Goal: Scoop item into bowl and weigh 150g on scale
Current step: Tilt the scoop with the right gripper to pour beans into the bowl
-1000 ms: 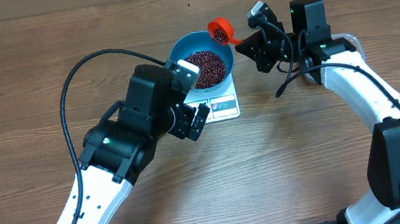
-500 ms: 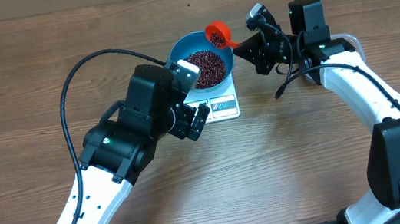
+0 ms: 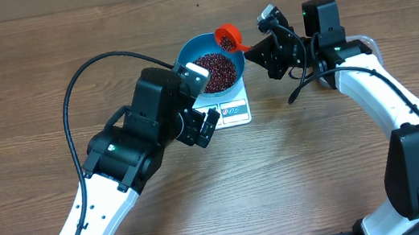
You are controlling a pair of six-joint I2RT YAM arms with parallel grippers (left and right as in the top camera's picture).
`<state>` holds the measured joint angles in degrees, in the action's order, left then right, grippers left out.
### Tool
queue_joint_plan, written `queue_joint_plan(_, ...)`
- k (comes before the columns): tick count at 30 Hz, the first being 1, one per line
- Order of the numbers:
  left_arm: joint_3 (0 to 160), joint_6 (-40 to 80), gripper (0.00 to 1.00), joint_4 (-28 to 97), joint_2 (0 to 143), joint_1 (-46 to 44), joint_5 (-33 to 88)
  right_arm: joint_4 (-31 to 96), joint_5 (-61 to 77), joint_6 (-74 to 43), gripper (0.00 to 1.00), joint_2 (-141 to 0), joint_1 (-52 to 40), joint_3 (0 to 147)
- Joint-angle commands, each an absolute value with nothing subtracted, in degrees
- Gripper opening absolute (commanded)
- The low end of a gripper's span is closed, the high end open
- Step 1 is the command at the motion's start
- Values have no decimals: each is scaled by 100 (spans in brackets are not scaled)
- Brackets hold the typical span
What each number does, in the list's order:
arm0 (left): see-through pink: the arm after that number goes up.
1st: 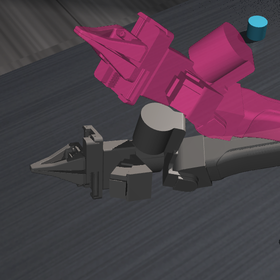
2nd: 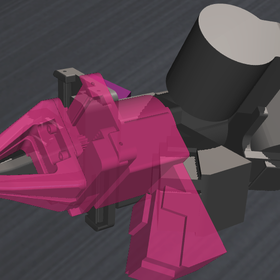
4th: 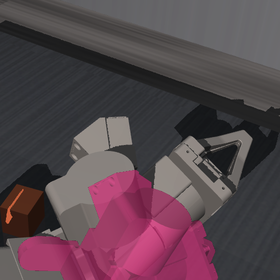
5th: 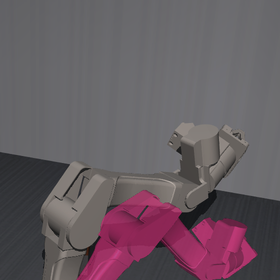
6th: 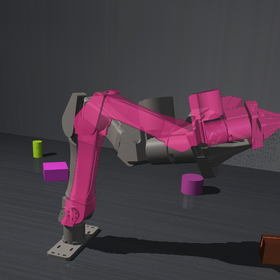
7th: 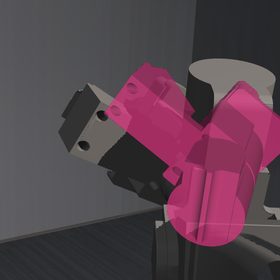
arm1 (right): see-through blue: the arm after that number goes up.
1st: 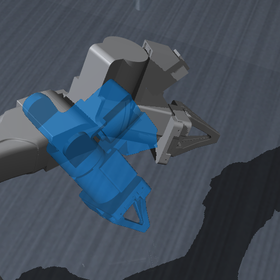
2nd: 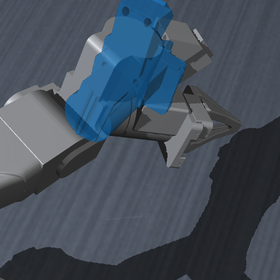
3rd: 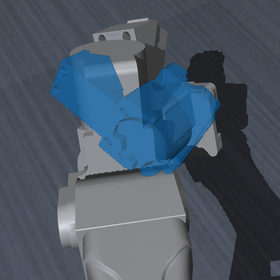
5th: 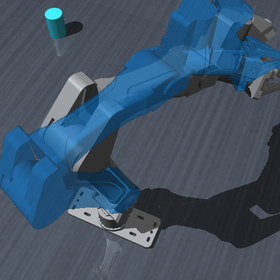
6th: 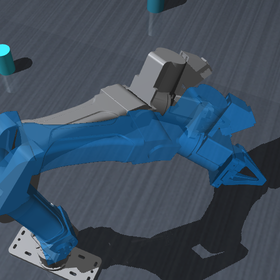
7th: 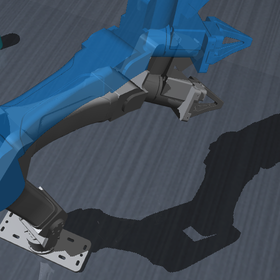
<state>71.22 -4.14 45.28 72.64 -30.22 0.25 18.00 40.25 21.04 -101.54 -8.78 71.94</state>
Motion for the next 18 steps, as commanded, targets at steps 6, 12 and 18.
queue_joint_plan(6, 7098, -320, 99, 4523, 7286, -3002, 67, 1769, 4099, 2099, 4, -10182, -899, 7238)
queue_joint_plan(12, 7098, -320, 100, 4523, 7286, -3002, 67, 1769, 4099, 2099, 4, -10182, -899, 7238)
queue_joint_plan(18, 7098, -320, 100, 4523, 7286, -3002, 67, 2099, 3942, 2355, 4, -10182, -904, 7238)
